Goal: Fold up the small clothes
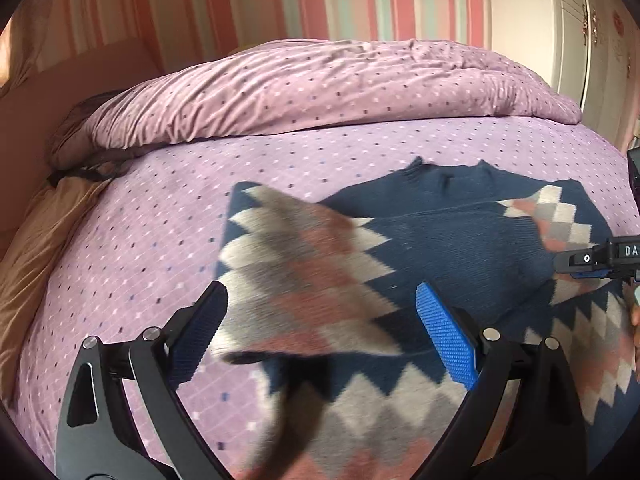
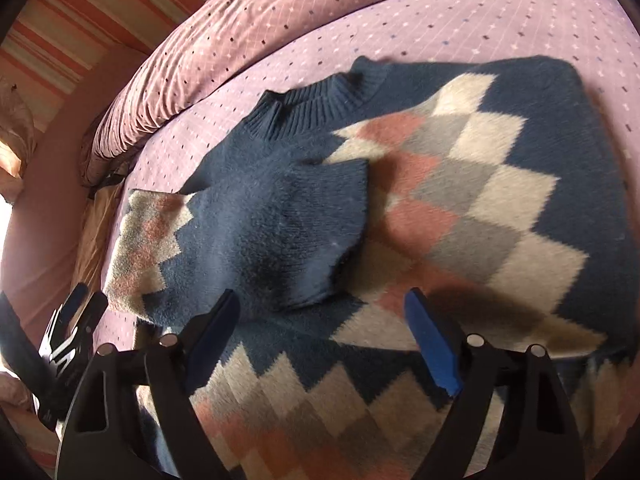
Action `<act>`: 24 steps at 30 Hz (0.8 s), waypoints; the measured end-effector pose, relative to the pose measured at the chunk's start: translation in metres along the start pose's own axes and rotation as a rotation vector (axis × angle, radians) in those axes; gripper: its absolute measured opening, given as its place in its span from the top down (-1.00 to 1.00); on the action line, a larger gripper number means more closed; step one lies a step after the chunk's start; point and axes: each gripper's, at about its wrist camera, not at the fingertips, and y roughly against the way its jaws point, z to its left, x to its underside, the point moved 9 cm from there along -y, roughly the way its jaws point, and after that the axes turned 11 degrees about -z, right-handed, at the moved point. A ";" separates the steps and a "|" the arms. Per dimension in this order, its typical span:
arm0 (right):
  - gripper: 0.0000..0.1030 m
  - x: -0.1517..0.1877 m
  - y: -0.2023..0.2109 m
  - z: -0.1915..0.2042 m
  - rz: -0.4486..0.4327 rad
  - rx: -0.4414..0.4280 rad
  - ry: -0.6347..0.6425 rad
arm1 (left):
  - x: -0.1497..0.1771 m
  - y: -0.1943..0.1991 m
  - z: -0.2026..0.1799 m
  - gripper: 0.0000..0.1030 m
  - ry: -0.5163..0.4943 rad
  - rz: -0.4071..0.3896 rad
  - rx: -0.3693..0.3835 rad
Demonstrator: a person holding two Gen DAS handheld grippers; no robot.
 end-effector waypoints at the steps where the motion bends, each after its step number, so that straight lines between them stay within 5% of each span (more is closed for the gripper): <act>1: -0.64 0.000 -0.002 0.001 0.004 -0.004 -0.007 | 0.002 0.001 0.003 -0.84 0.004 0.000 -0.002; 3: -0.29 0.000 -0.009 0.005 0.007 -0.004 -0.020 | 0.005 0.001 0.009 -0.84 0.013 -0.001 -0.006; 8: 0.10 -0.003 -0.021 0.013 0.015 -0.020 -0.044 | 0.009 0.002 0.016 -0.84 0.023 0.001 -0.007; 10: 0.43 -0.006 -0.025 0.014 0.009 -0.013 -0.041 | 0.009 0.003 0.022 -0.84 0.031 -0.002 -0.012; 11: 0.80 -0.007 -0.027 0.015 0.004 -0.005 -0.039 | 0.008 0.003 0.024 -0.84 0.037 -0.002 -0.016; 24: 0.87 -0.071 0.050 0.006 -0.253 0.120 0.166 | 0.001 -0.006 0.066 -0.84 0.162 0.018 -0.074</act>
